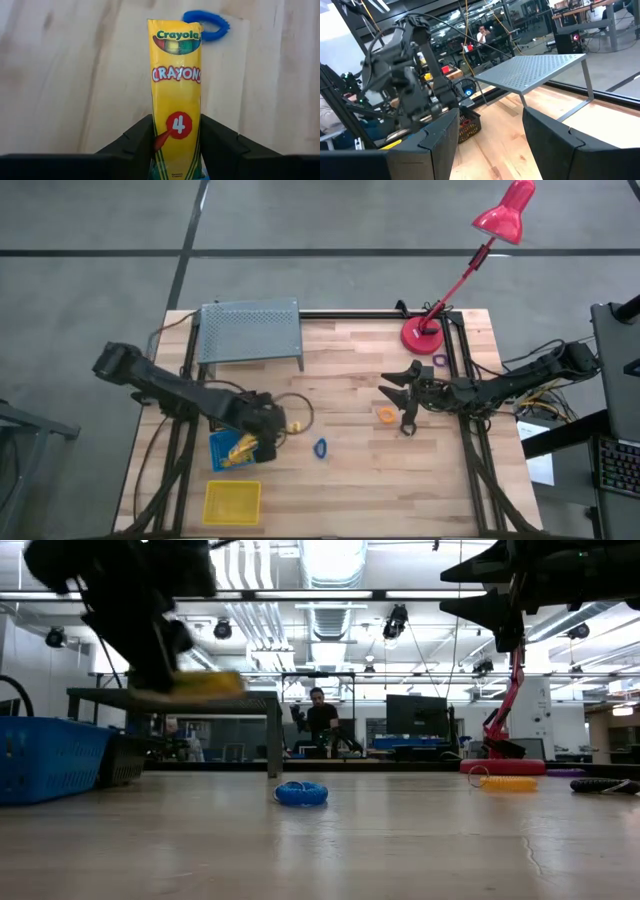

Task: Pick & Place Office Desk Supplies
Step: Put the yellow crayon box in the blue bin, then put the blue key chain in the yellow bin

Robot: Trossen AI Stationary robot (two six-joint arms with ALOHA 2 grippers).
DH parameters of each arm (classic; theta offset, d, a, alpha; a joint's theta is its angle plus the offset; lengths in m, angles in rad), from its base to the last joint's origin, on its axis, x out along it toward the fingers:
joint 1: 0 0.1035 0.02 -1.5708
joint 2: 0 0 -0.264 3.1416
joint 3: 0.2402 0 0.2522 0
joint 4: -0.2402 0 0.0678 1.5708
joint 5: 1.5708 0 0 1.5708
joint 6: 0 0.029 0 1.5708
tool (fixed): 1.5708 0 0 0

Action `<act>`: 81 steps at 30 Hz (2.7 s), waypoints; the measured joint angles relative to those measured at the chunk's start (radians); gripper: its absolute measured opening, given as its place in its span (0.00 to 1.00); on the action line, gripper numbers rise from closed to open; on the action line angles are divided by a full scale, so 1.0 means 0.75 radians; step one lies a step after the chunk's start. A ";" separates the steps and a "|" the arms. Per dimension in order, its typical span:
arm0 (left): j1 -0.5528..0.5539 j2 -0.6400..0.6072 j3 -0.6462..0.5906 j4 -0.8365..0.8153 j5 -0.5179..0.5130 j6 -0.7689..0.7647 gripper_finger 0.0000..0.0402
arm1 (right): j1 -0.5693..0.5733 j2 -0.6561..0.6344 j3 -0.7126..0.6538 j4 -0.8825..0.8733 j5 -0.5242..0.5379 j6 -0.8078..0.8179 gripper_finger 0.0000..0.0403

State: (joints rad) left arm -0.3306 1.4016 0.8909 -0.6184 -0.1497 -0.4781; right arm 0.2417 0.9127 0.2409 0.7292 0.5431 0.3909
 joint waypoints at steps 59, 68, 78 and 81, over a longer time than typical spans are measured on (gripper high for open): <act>-0.457 -0.297 -0.290 -0.318 0.104 -1.348 0.59 | 0.000 -0.001 0.000 -0.023 0.000 -0.001 0.53; -0.457 -0.393 -0.215 -0.373 0.099 -1.258 0.62 | 0.000 0.000 0.000 -0.023 0.000 -0.001 0.53; -0.446 -0.451 -0.156 -0.371 -0.136 -1.529 0.63 | 0.000 0.000 0.000 -0.023 0.000 0.000 0.53; -0.444 -0.450 -0.132 -0.300 -0.349 -1.537 0.62 | 0.001 0.000 0.000 -0.023 0.000 0.001 0.53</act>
State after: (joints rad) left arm -0.6640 1.0637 0.7917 -0.8436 -0.4111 -1.6311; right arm 0.2420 0.9127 0.2409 0.7116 0.5430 0.3916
